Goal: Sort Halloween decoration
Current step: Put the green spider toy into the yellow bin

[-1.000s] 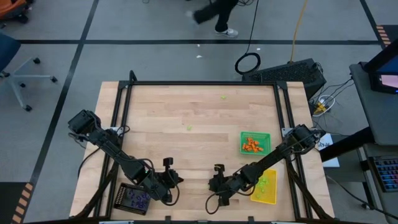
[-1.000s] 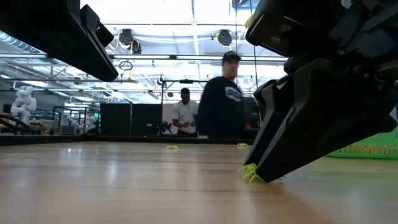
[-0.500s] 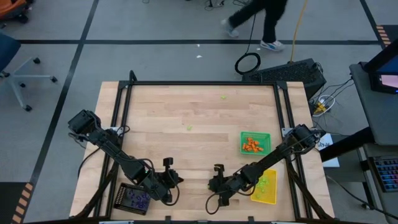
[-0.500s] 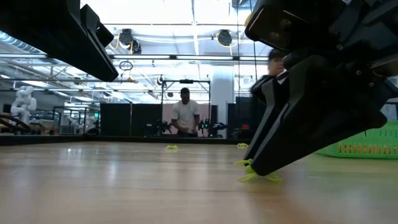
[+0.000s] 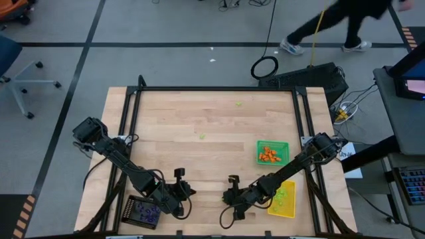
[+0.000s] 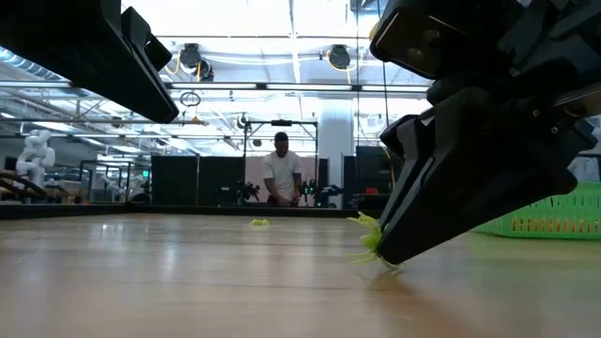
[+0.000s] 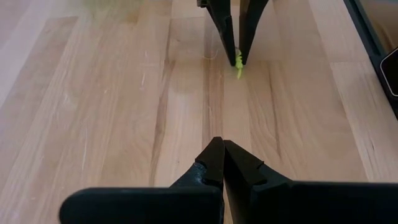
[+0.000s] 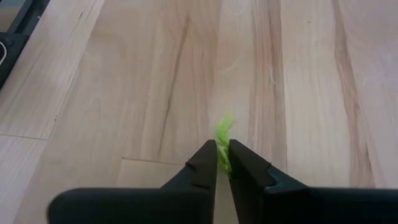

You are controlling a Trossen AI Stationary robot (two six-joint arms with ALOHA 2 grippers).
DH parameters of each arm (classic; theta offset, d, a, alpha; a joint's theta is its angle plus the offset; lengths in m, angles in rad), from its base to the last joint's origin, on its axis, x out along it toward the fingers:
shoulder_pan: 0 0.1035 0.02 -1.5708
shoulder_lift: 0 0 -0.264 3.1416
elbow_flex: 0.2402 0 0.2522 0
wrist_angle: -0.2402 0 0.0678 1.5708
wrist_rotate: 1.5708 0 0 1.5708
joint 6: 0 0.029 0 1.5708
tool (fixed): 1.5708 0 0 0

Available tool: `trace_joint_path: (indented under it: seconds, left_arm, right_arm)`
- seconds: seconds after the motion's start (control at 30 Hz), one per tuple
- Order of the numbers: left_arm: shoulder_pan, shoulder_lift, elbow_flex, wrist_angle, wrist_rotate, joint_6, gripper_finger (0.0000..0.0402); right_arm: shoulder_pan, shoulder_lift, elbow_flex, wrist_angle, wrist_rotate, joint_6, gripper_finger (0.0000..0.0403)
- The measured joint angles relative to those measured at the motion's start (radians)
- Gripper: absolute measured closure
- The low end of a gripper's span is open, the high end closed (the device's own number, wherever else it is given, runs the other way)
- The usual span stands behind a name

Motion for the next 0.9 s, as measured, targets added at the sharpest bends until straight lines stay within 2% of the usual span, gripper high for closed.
trace_joint_path:
  seconds: [0.13, 0.33, 0.47, 0.6, 0.73, 0.9]
  left_arm:
    - [0.0, 0.0, 0.0, 0.0, 0.0, 0.0, 0.0393]
    - [0.0, 0.0, 0.0, 0.0, 0.0, 0.0, 0.0393]
    - [0.0, 0.0, 0.0, 0.0, 0.0, 0.0, 0.0393]
    - [0.0, 0.0, 0.0, 0.0, 0.0, 0.0, 0.0393]
    - [0.0, 0.0, 0.0, 0.0, 0.0, 0.0, 0.0393]
    - [0.0, 0.0, 0.0, 0.001, -0.001, 0.0, 0.0393]
  right_arm:
    - [0.0, 0.0, 0.0, 0.0, 0.0, -0.01, 0.0397]
    - [0.0, -0.016, 0.001, -0.007, -0.004, -0.019, 0.04]
    - [0.0, -0.099, 0.001, -0.044, -0.05, -0.03, 0.0401]
    - [0.02, -0.229, 0.001, -0.143, -0.039, -0.061, 0.0402]
    - [0.06, -0.377, 0.001, -0.252, 0.043, -0.1, 0.0402]
    - [0.128, -0.533, -0.05, -0.254, 0.215, -0.153, 0.0402]
